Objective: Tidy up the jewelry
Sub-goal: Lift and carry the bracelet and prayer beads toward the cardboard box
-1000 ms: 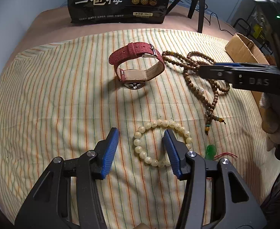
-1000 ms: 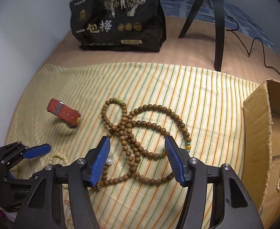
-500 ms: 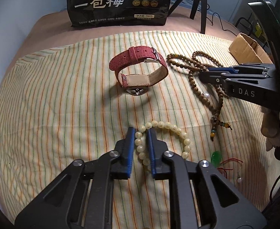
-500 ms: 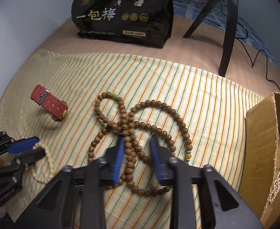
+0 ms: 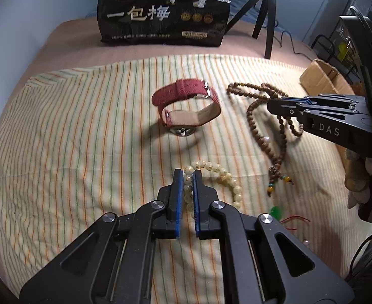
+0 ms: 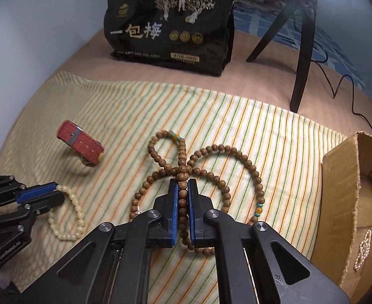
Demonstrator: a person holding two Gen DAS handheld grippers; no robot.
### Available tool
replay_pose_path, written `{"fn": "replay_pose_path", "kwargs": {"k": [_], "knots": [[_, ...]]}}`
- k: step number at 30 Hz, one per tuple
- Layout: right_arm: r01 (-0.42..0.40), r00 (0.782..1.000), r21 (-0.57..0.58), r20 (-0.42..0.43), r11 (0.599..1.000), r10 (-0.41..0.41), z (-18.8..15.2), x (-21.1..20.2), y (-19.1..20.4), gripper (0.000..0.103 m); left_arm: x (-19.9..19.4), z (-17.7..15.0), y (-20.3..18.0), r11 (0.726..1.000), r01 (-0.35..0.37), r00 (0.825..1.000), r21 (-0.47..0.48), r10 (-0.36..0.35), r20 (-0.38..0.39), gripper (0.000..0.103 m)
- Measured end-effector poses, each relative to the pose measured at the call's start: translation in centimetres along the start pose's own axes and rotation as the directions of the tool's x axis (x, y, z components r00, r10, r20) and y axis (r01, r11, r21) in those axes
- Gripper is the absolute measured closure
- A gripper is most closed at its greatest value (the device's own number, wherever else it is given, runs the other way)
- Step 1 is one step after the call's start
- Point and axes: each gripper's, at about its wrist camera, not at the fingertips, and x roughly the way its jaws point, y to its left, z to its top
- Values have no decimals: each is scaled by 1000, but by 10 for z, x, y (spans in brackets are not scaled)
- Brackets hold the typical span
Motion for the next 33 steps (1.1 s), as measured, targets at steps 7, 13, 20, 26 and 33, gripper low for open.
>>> {"fn": "replay_pose_path", "kwargs": {"k": [7, 13, 20, 26, 33], "knots": [[-9, 999, -1, 45, 1000, 9, 3, -23, 2, 98, -24, 5, -9, 1000, 23, 998, -2, -23, 52, 98], [-12, 996, -3, 92, 1000, 12, 4, -49, 6, 98, -48, 7, -19, 999, 38, 993, 6, -38, 108, 98], [-17, 987, 4, 157, 1000, 16, 7, -81, 3, 98, -77, 15, -28, 998, 67, 983, -3, -66, 171, 98], [-19, 977, 6, 212, 1000, 18, 7, -110, 1, 98, -98, 22, -35, 995, 97, 971, -7, -93, 219, 98], [-22, 963, 22, 271, 1000, 16, 3, -141, -8, 98, -115, 28, -47, 991, 130, 958, -3, -125, 259, 98]]}}
